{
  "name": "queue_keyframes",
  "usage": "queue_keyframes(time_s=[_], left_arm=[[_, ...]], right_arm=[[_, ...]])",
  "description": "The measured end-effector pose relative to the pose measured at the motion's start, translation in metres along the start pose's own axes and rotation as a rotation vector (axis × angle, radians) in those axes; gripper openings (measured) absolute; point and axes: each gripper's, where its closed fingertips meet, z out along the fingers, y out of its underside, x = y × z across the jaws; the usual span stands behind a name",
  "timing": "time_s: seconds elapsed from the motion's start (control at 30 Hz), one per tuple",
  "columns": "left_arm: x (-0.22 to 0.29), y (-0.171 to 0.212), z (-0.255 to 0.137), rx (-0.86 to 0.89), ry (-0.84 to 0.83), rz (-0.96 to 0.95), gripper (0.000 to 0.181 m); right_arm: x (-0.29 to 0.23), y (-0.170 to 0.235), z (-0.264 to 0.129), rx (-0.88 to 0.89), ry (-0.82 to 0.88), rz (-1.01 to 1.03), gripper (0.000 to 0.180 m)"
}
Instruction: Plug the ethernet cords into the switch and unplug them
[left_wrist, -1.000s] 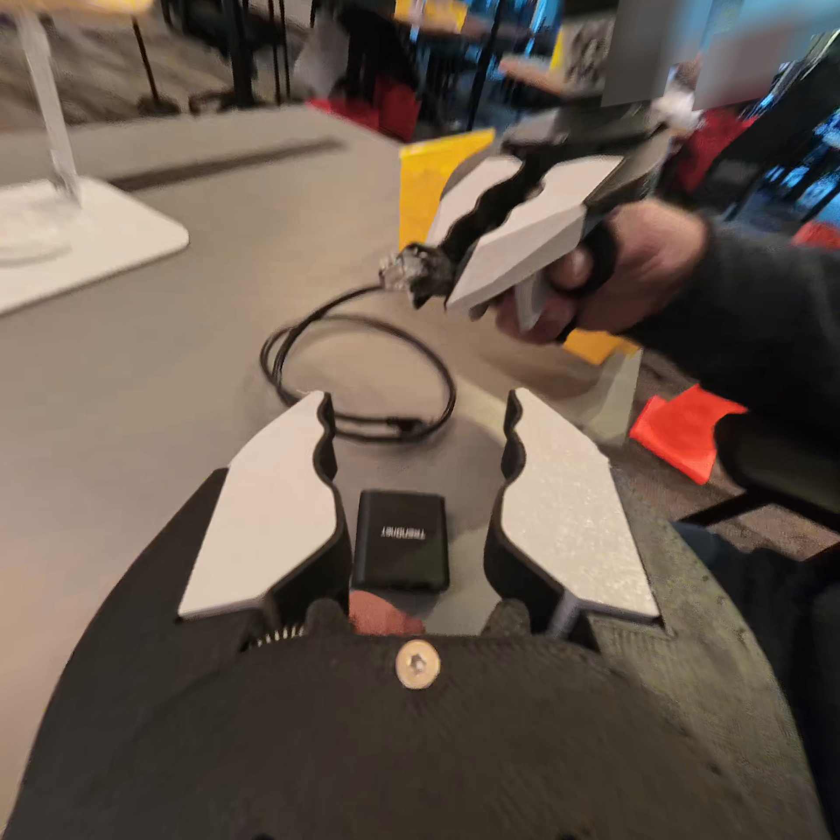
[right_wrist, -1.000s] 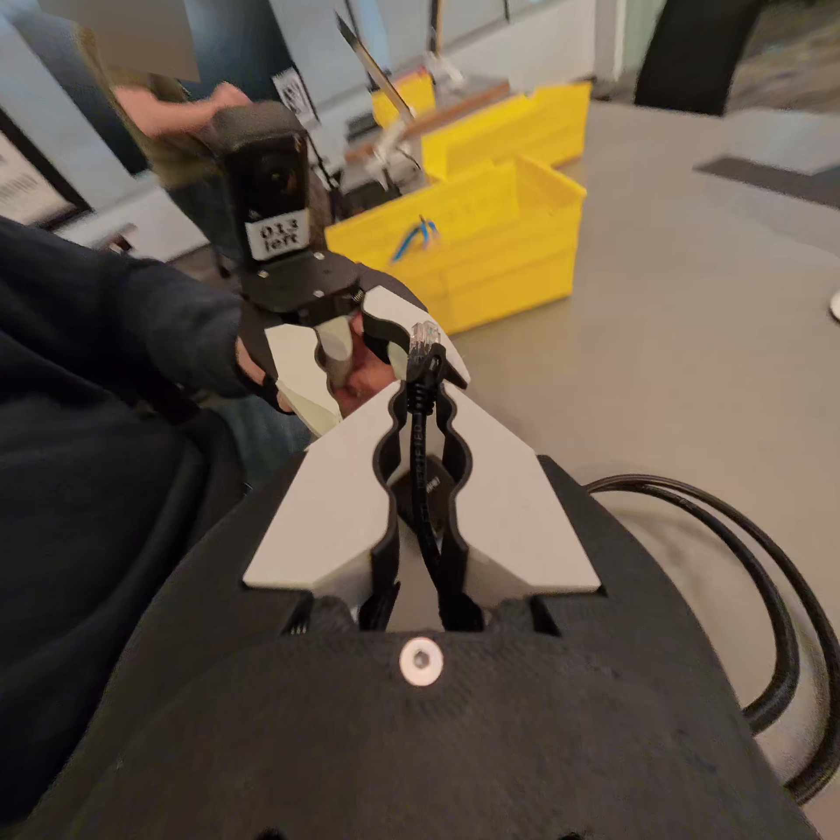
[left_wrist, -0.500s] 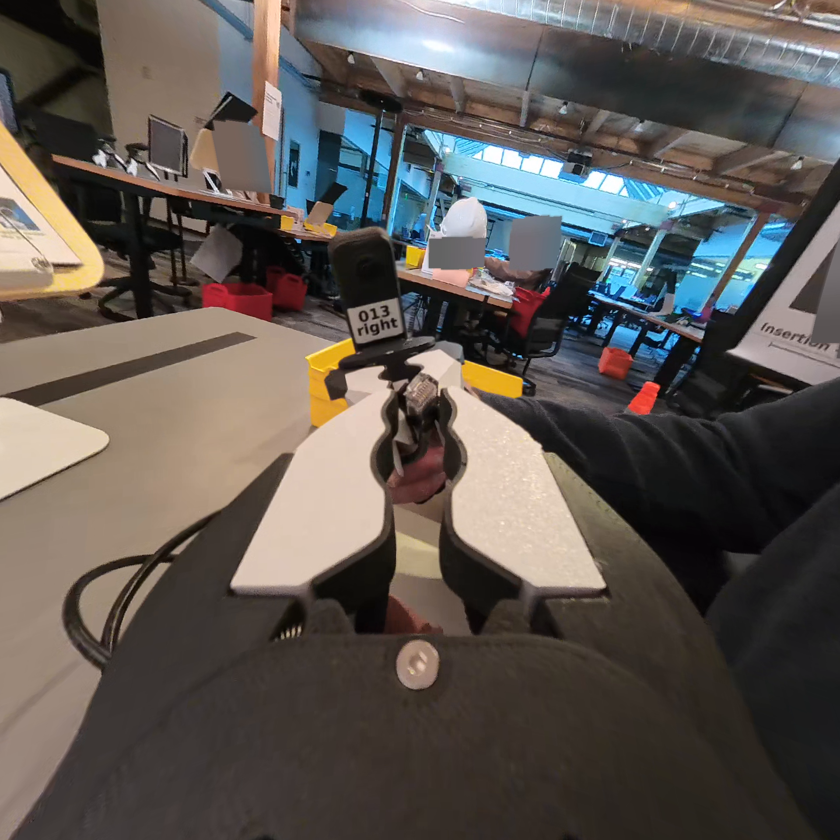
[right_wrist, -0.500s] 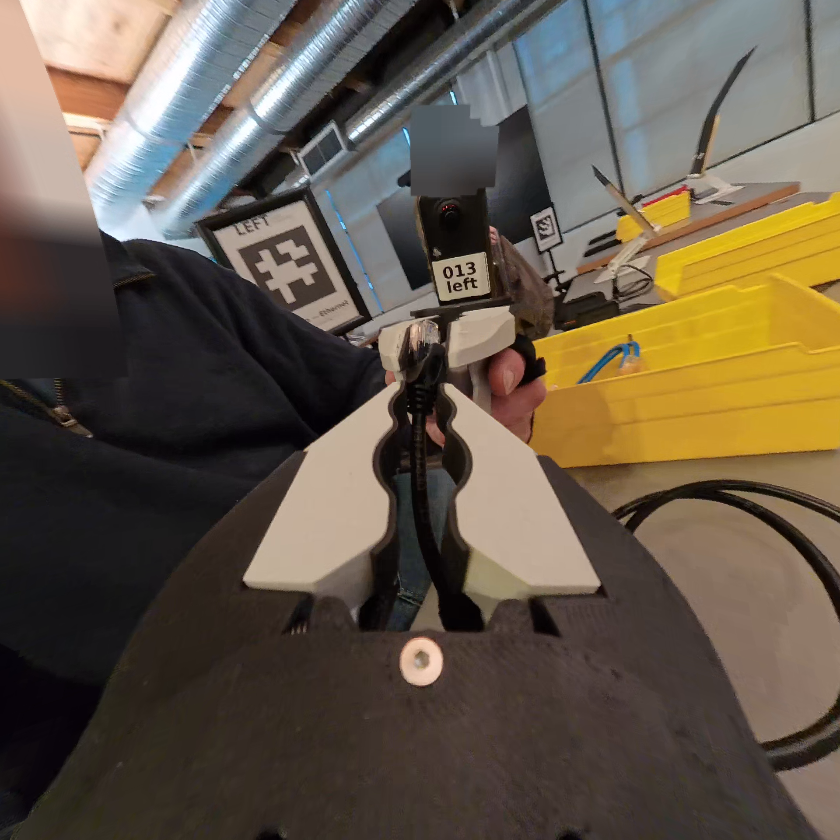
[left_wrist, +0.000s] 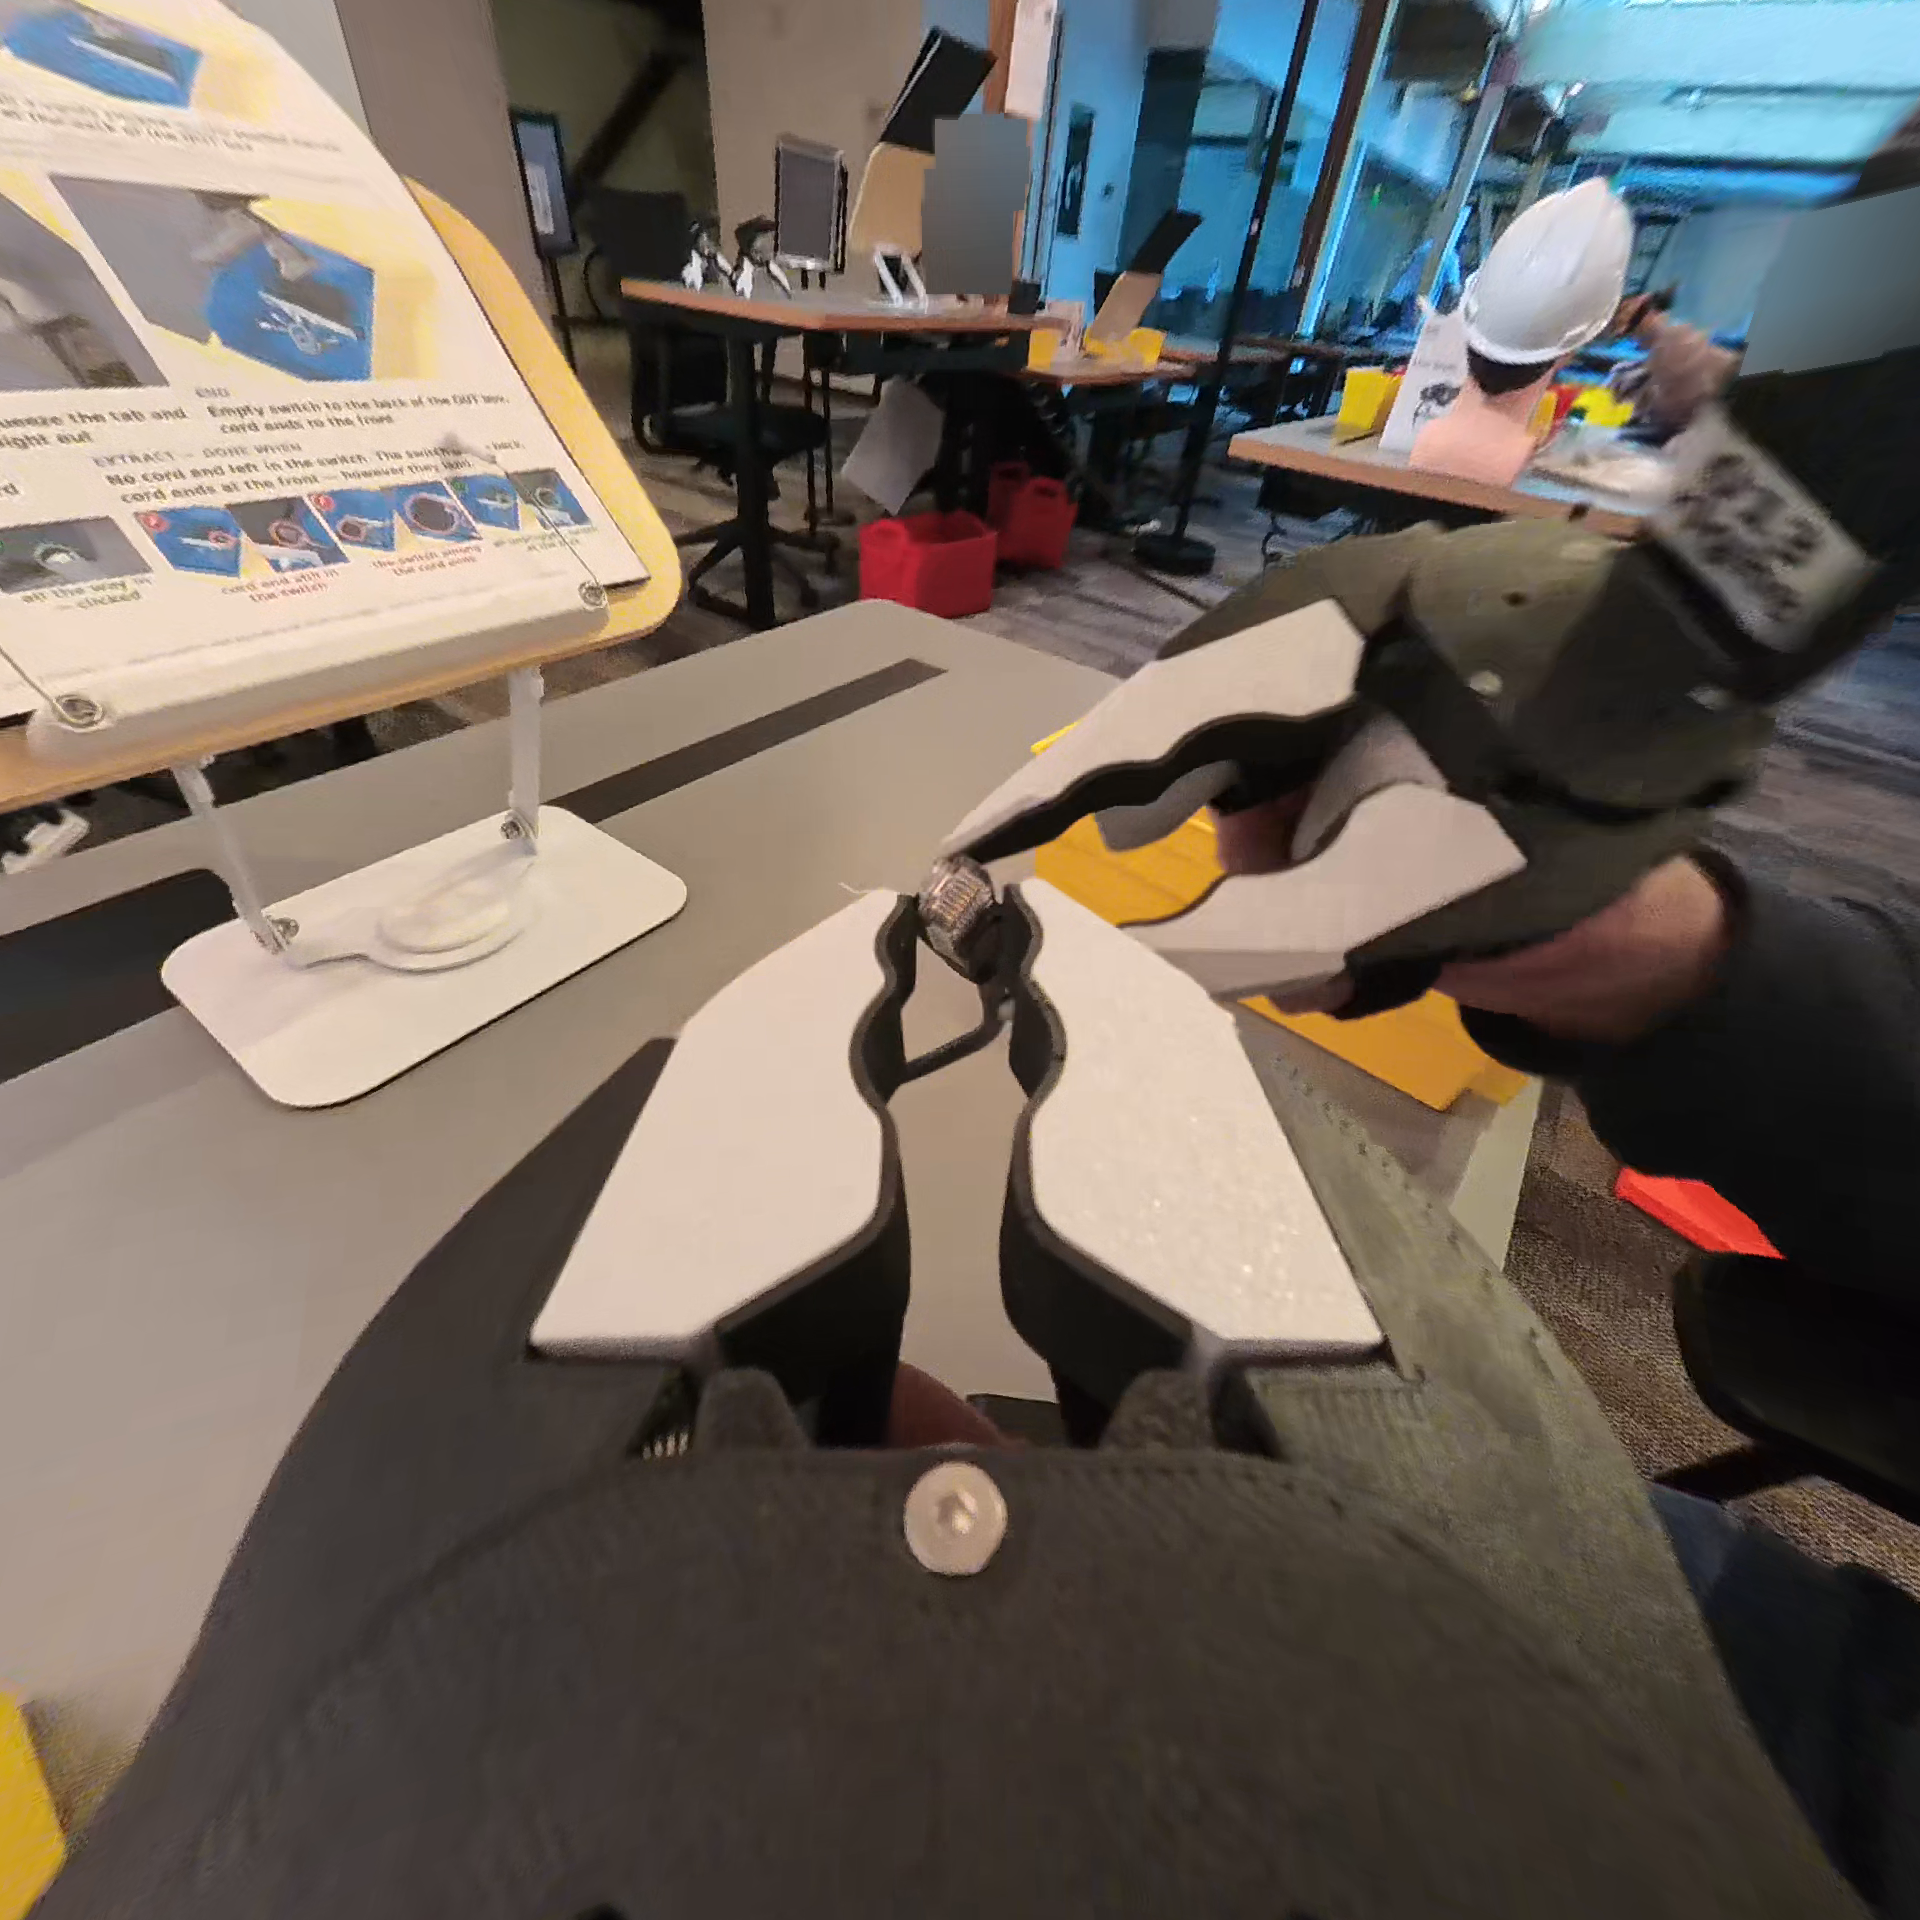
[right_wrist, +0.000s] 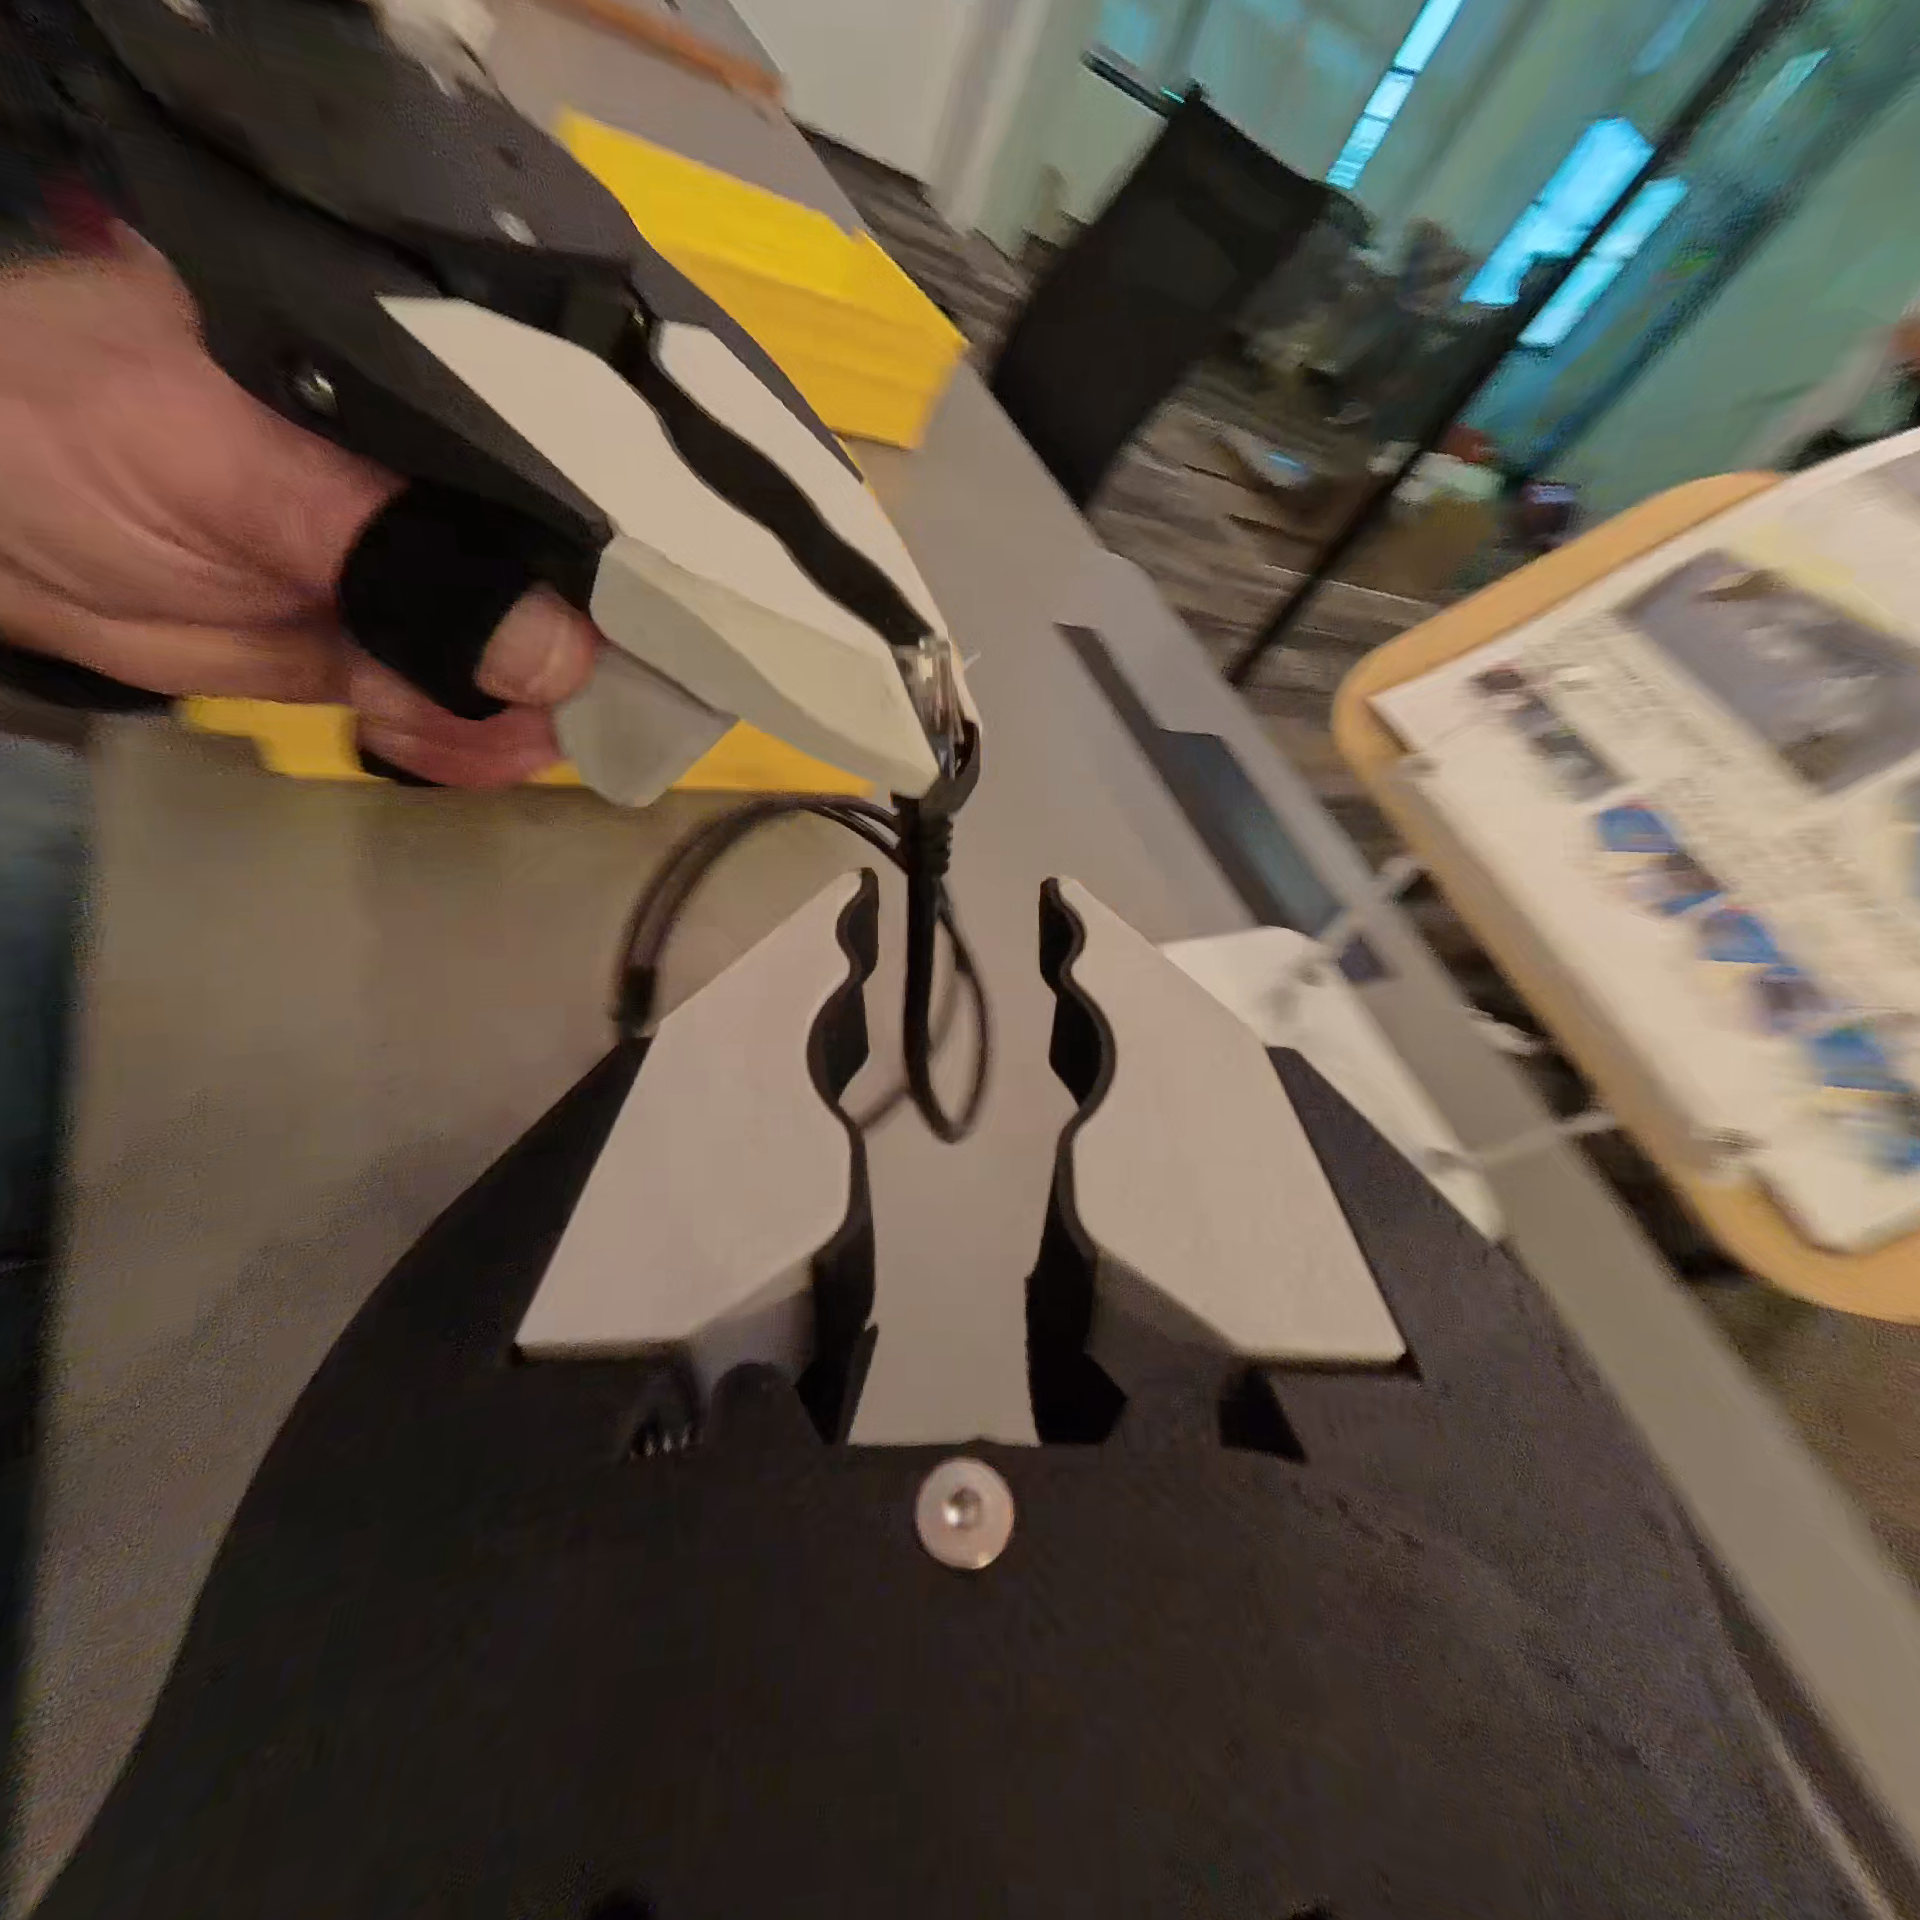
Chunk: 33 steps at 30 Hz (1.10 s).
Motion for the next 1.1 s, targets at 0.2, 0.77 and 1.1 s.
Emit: queue_keyframes(time_s=[0.2,0.77,1.1], left_arm=[[0.005,-0.010,0.007,-0.016,-0.030,-0.042,0.016],[0.044,-0.030,0.002,-0.195,0.439,0.179,0.033],[0.039,-0.036,0.008,-0.077,0.374,0.229,0.015]], right_arm=[[0.007,0.002,0.010,-0.084,0.181,-0.097,0.008],[-0.025,-0.049,-0.040,0.727,-0.652,0.609,0.007],[-0.006,-0.025,-0.022,0.581,-0.573,0.761,0.033]])
